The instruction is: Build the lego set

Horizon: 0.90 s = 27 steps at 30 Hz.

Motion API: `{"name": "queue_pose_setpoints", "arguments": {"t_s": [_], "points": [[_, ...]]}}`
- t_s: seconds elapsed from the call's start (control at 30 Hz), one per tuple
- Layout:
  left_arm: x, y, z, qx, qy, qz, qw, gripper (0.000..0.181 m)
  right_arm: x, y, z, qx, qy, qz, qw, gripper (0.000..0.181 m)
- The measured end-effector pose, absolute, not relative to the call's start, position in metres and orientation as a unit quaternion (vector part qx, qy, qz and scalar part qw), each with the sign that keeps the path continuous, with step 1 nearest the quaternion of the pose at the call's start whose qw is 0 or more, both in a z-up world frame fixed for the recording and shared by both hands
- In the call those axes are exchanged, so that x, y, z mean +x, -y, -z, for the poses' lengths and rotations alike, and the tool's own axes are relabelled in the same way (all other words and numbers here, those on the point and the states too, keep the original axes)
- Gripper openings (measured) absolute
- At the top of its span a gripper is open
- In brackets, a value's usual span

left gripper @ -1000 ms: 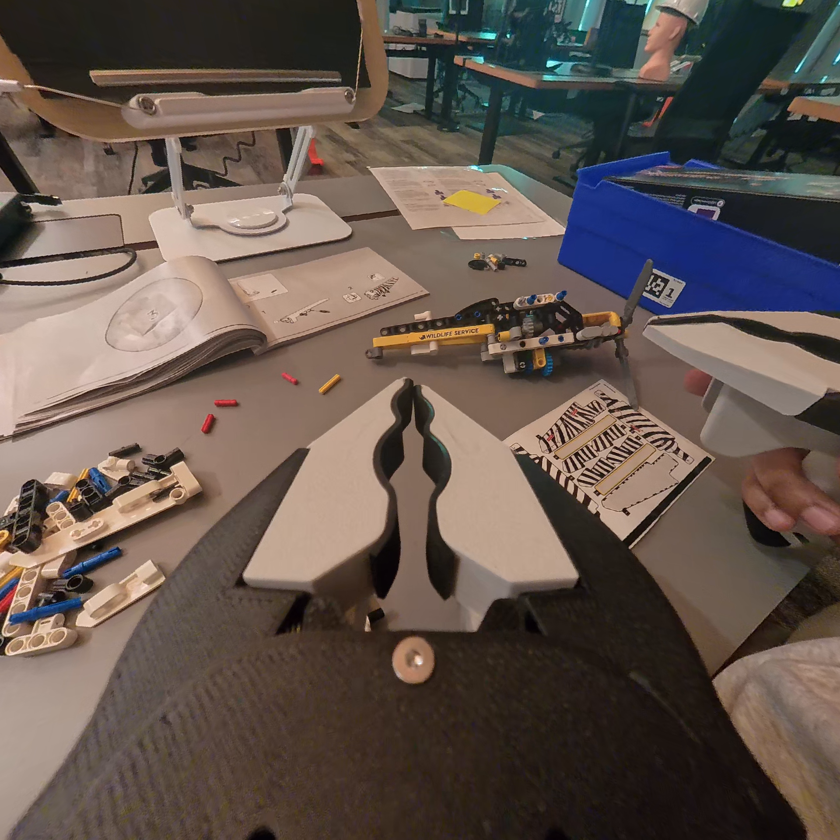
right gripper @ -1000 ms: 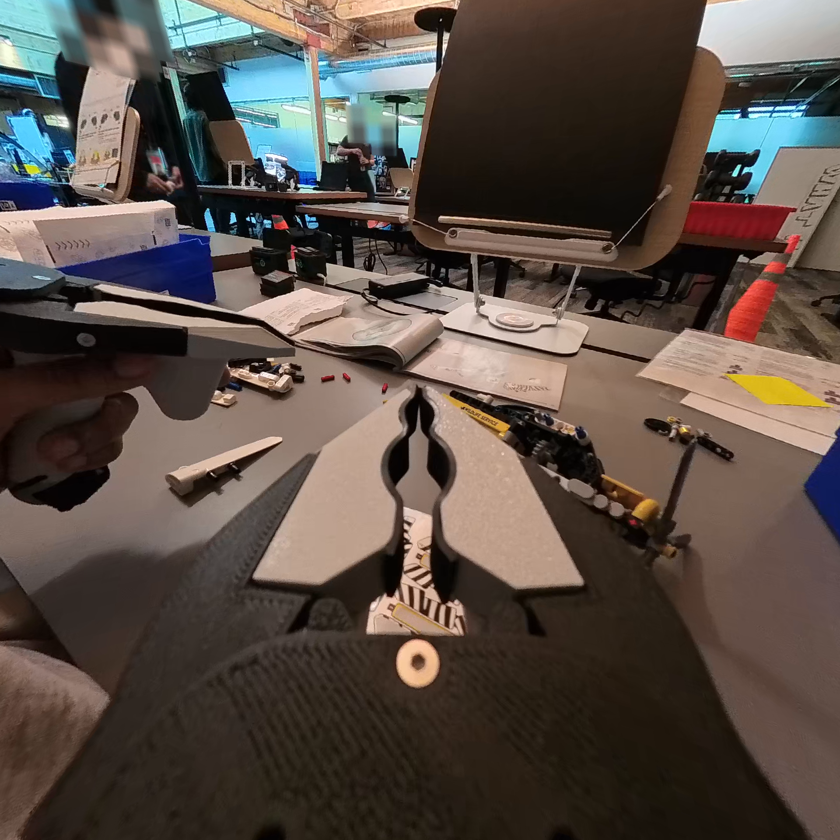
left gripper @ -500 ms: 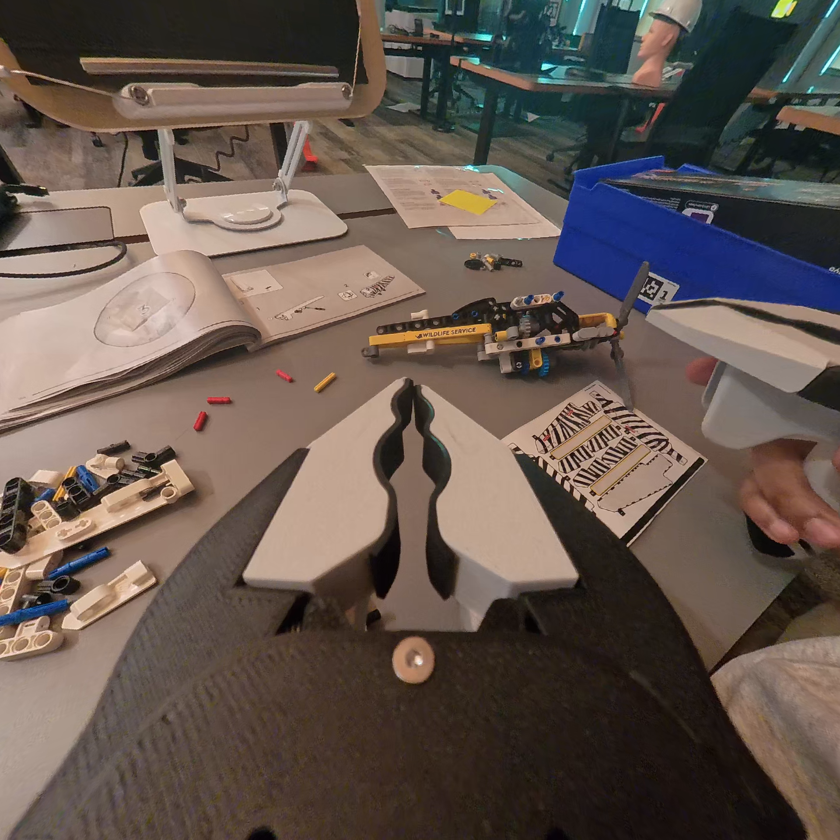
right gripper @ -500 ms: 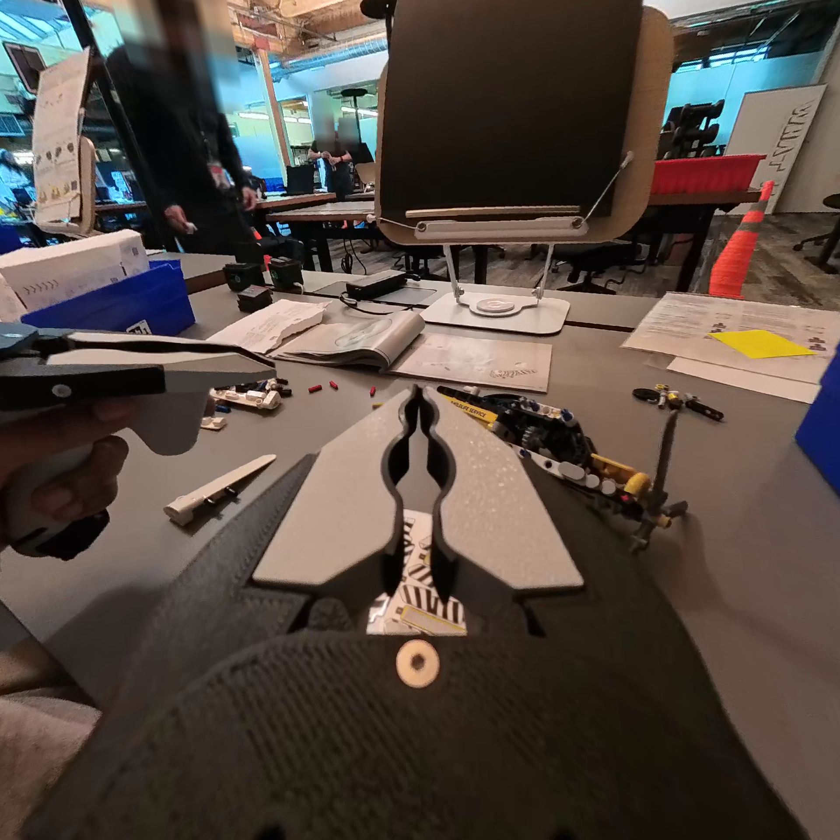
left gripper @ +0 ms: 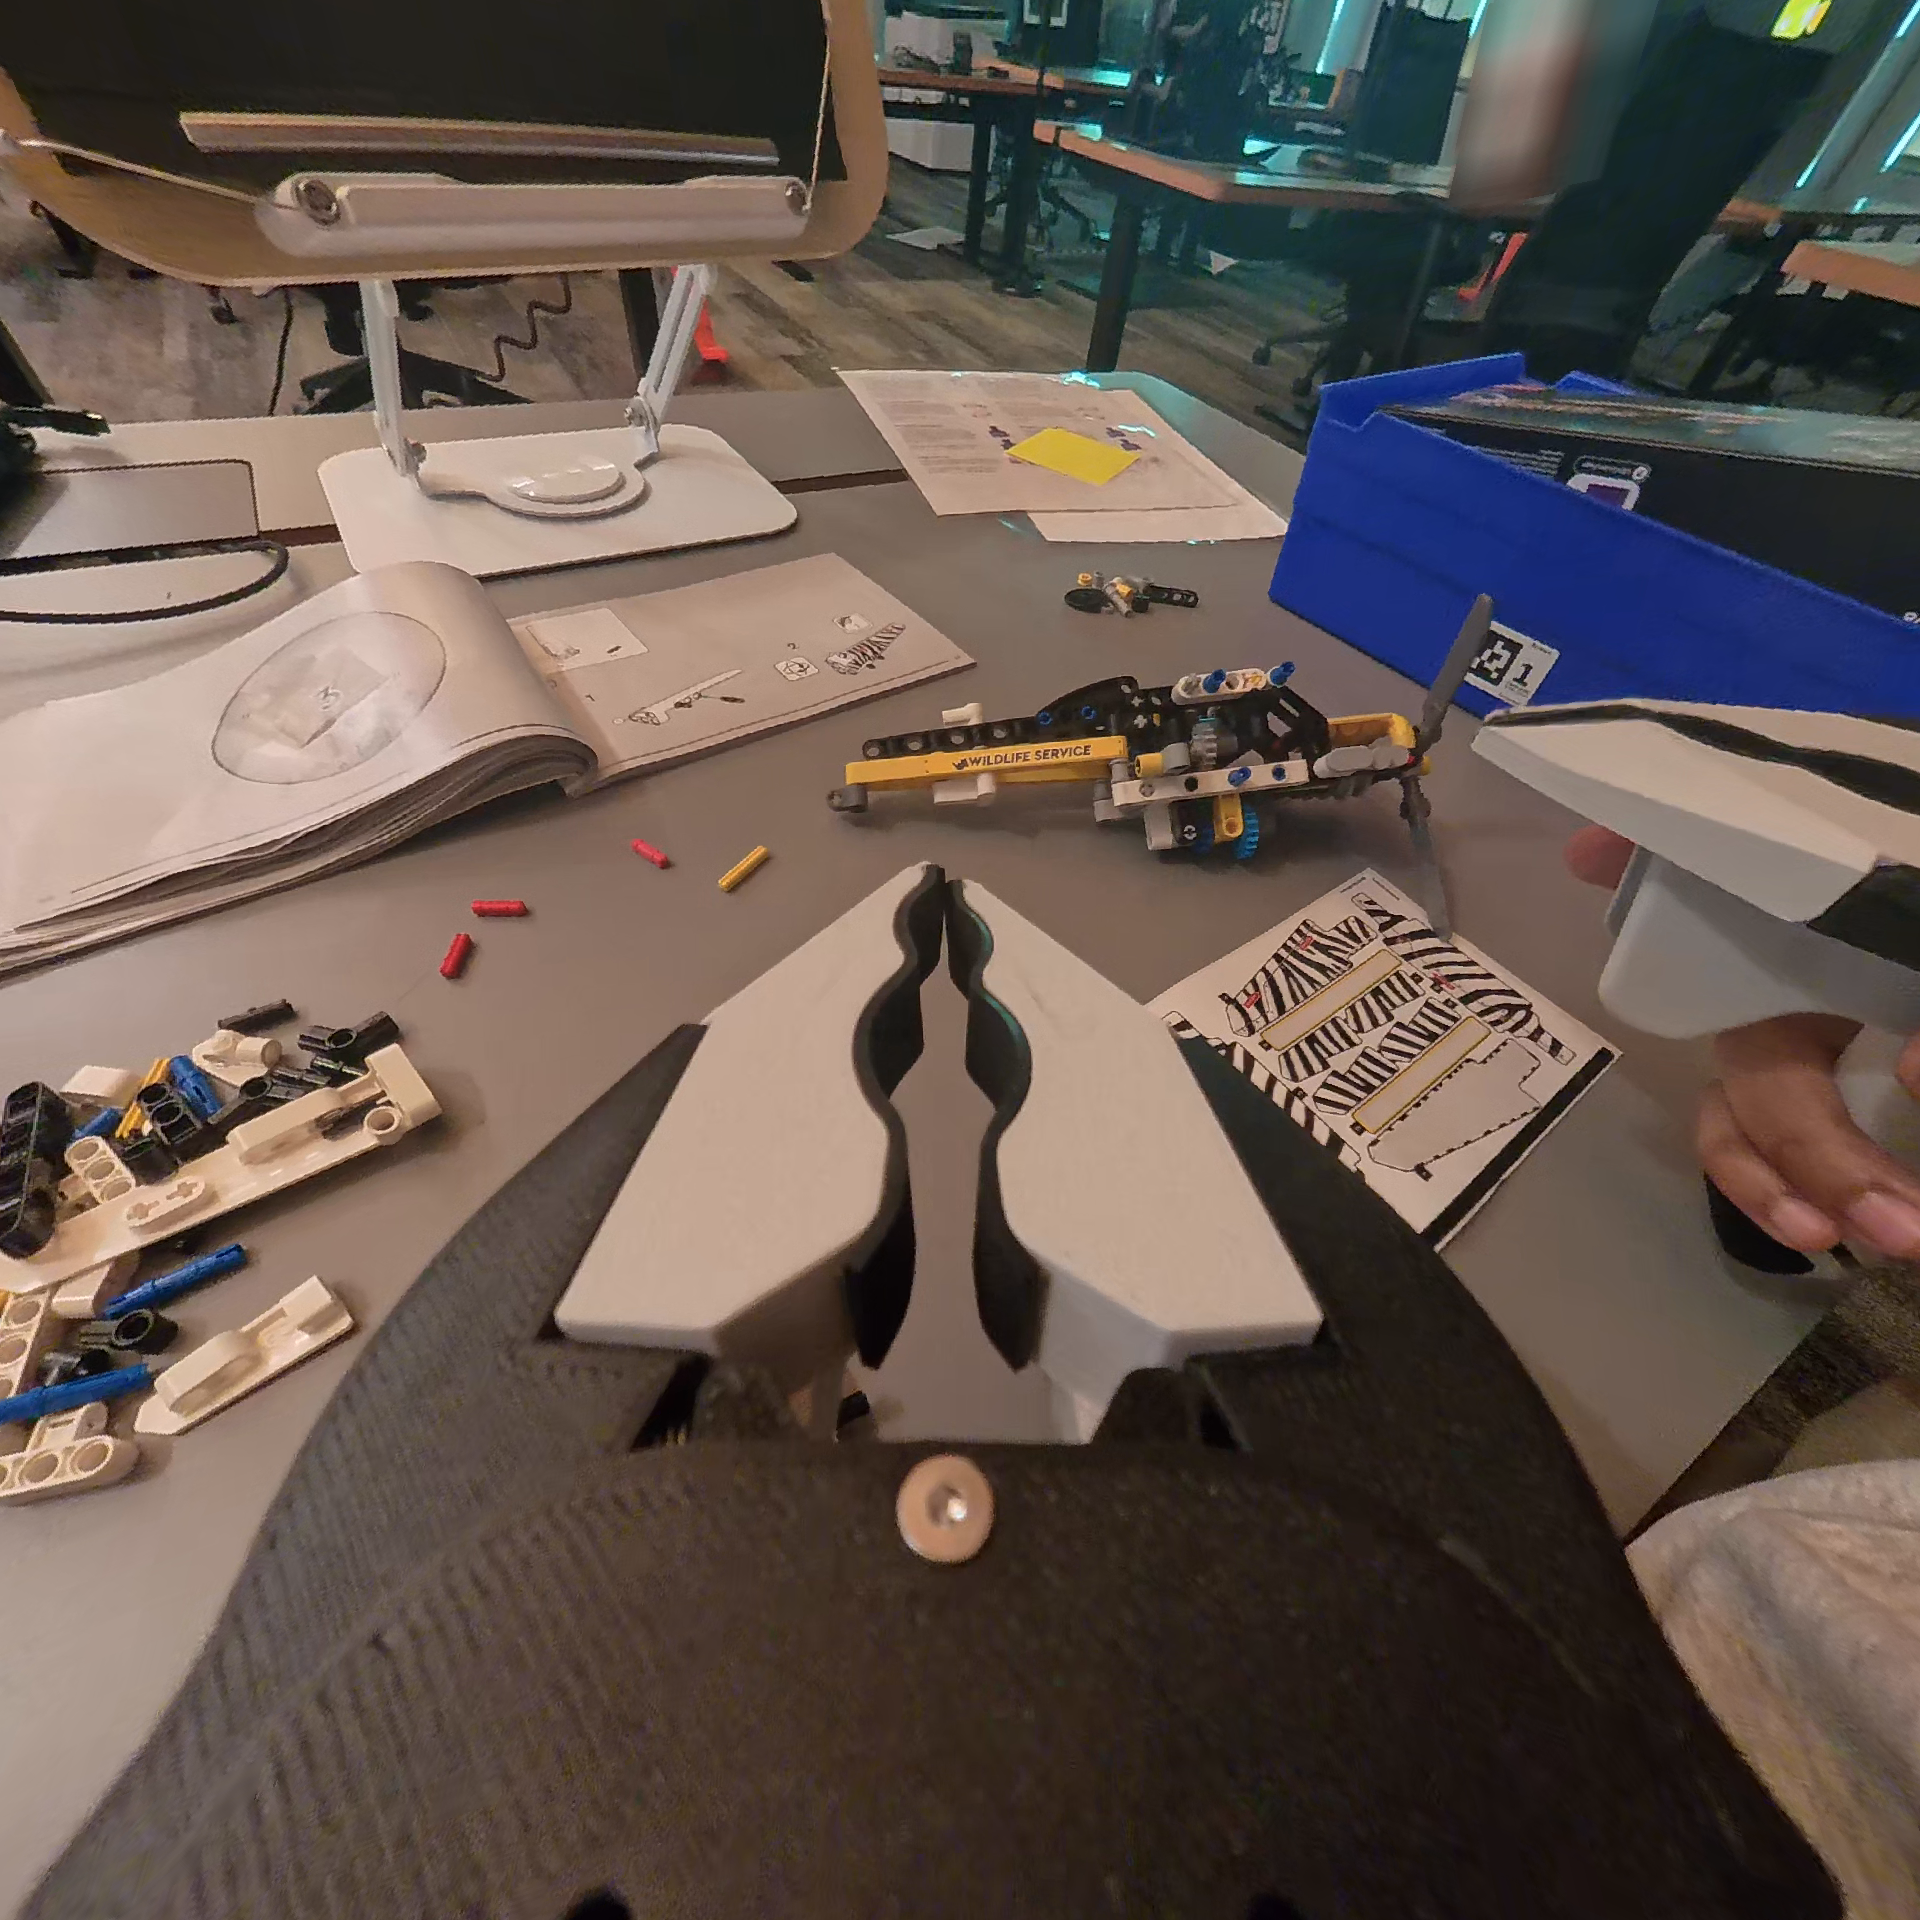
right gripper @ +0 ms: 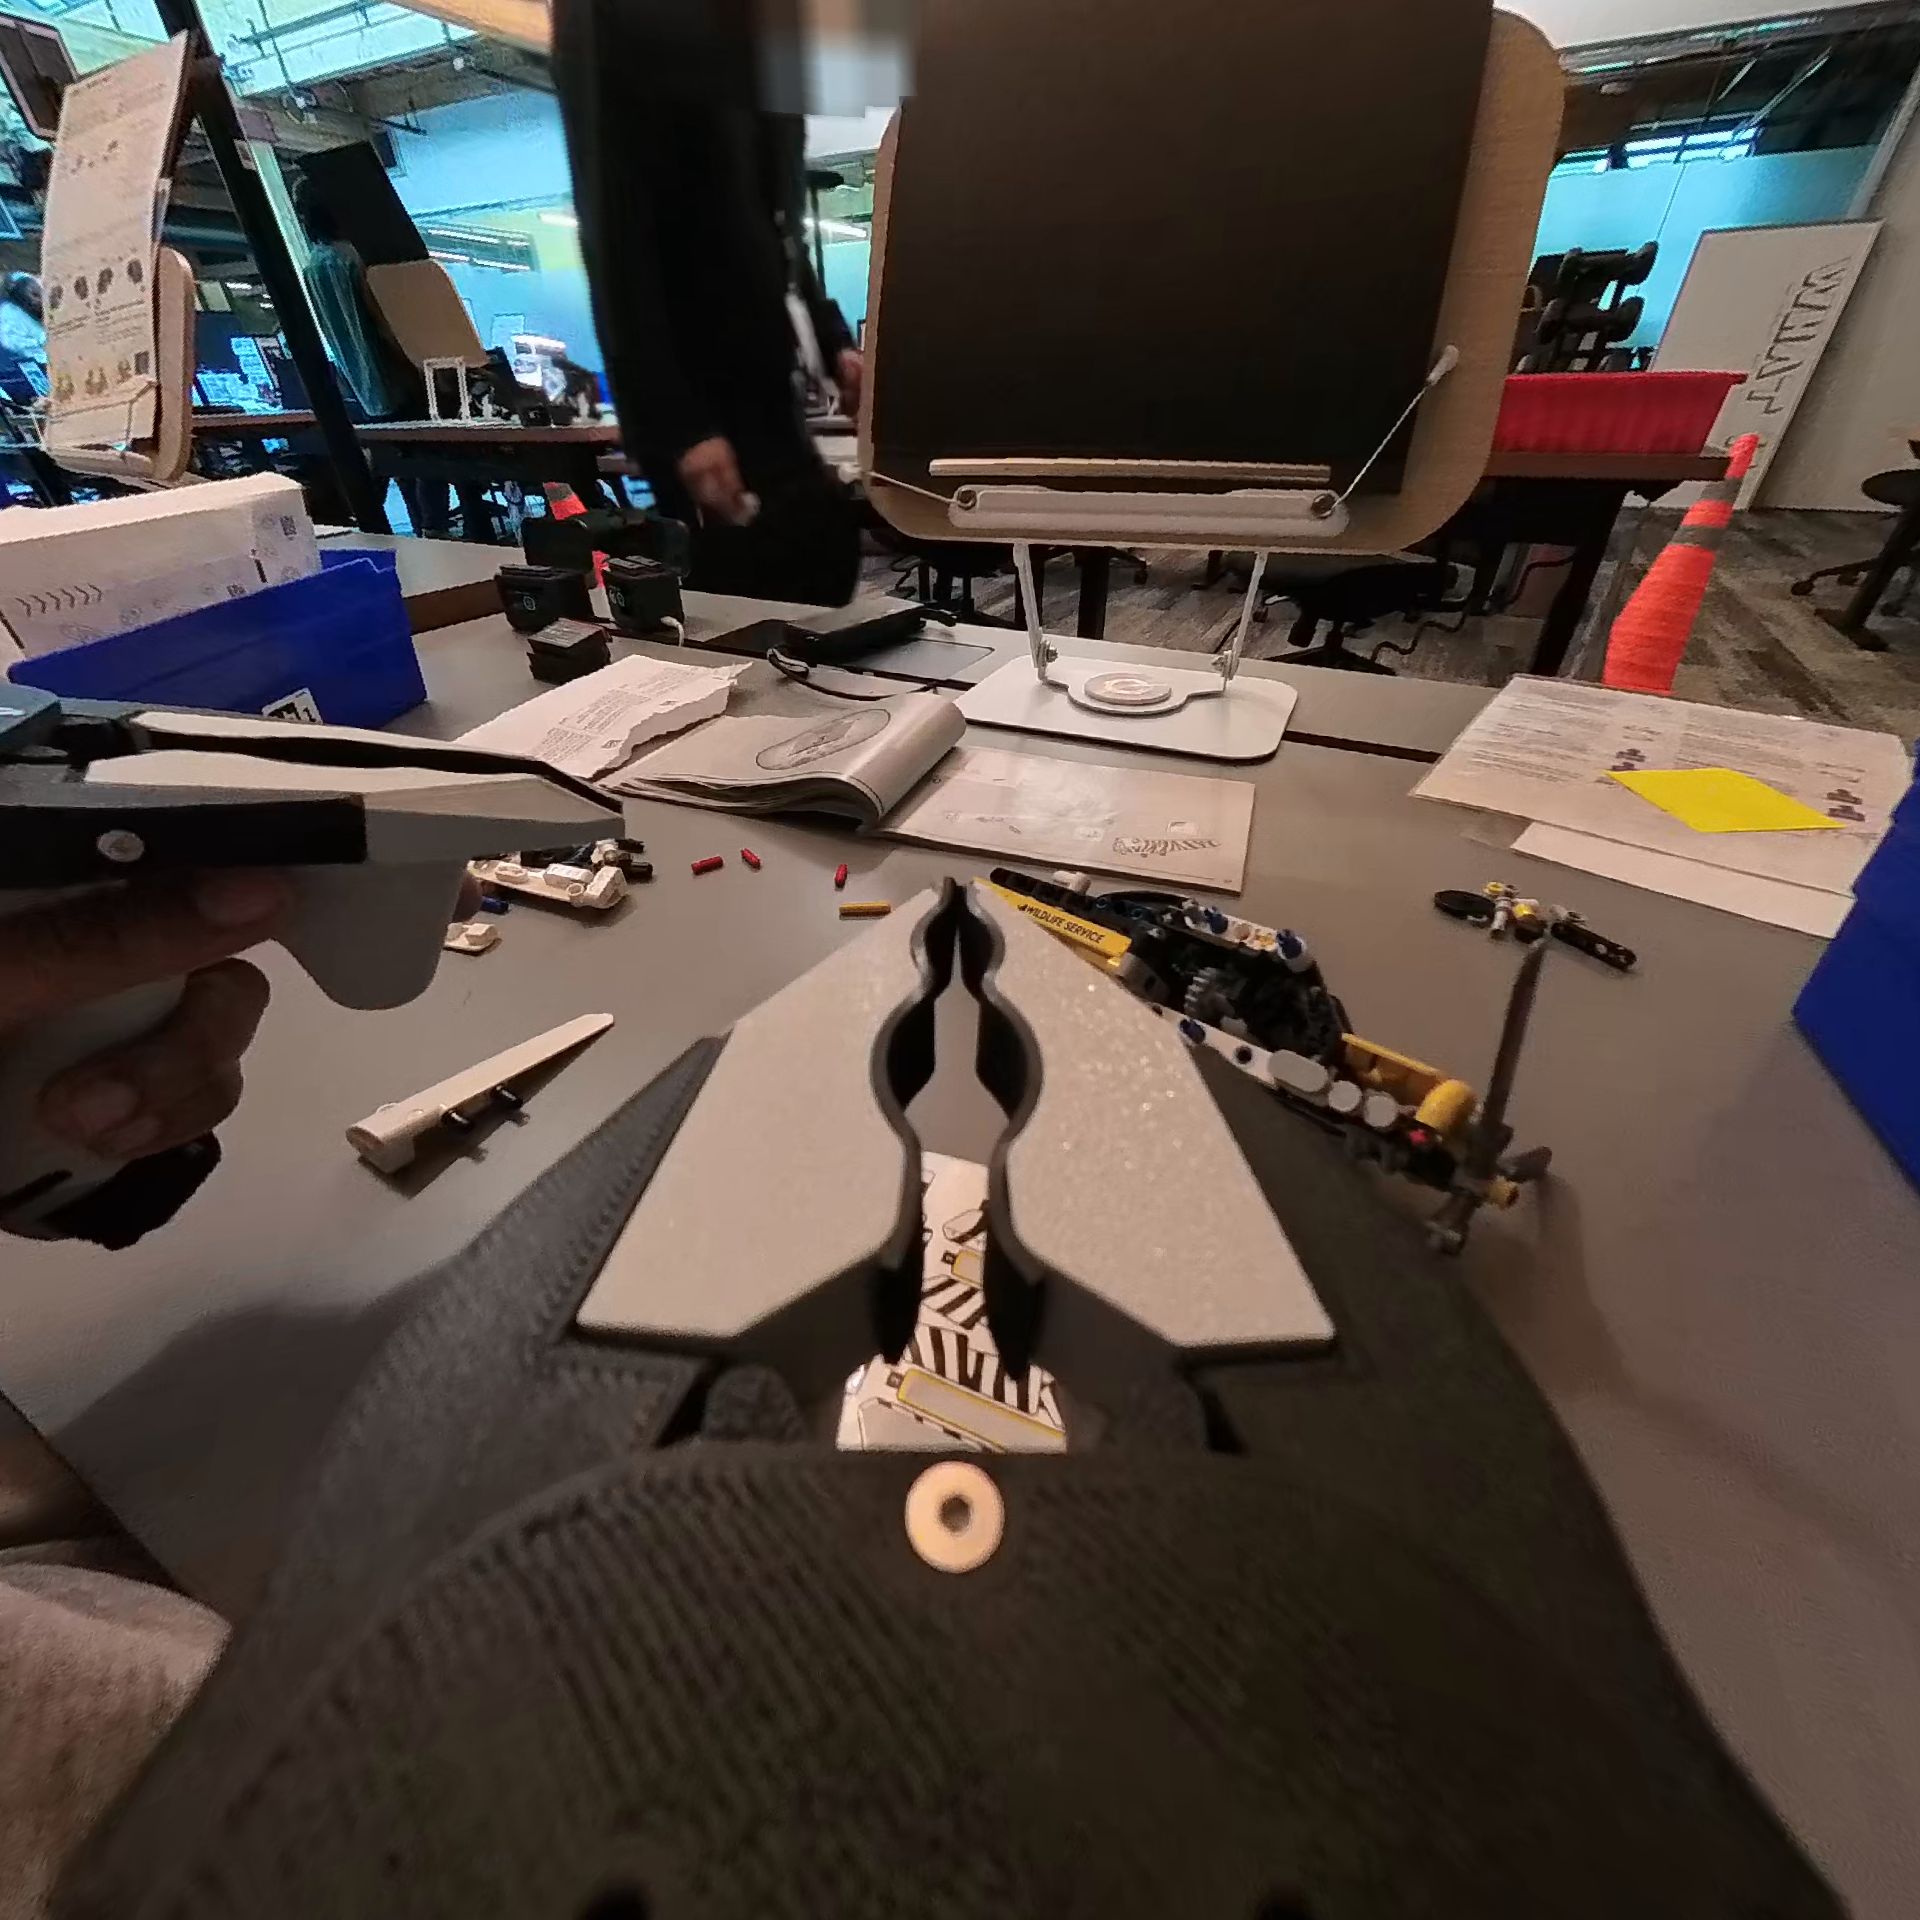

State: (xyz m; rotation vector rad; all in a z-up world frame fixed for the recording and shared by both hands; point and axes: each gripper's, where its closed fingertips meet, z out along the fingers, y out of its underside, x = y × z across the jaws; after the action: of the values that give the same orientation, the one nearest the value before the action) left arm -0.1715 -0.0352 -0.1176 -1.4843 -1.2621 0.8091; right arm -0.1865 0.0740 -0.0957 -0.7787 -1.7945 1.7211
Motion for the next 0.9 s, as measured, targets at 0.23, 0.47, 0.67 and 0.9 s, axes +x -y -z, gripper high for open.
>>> {"name": "queue_pose_setpoints", "arguments": {"t_s": [0.23,0.47,0.67,0.9], "points": [[-0.178,0.052,0.122,-0.589,0.559,-0.343,0.473,0.000,-0.185,-0.073,0.097,-0.283,0.668,-0.637,0.260,0.002],[-0.187,0.079,0.116,-0.586,0.574,-0.369,0.436,0.000,-0.174,-0.048,0.092,-0.253,0.678,-0.646,0.242,0.015],[-0.203,0.101,0.103,-0.592,0.568,-0.381,0.426,0.000,-0.166,-0.023,0.063,-0.201,0.668,-0.662,0.274,0.016],[-0.216,0.146,0.090,-0.573,0.585,-0.410,0.403,0.000,-0.168,0.015,0.024,-0.161,0.656,-0.681,0.284,0.035]]}}
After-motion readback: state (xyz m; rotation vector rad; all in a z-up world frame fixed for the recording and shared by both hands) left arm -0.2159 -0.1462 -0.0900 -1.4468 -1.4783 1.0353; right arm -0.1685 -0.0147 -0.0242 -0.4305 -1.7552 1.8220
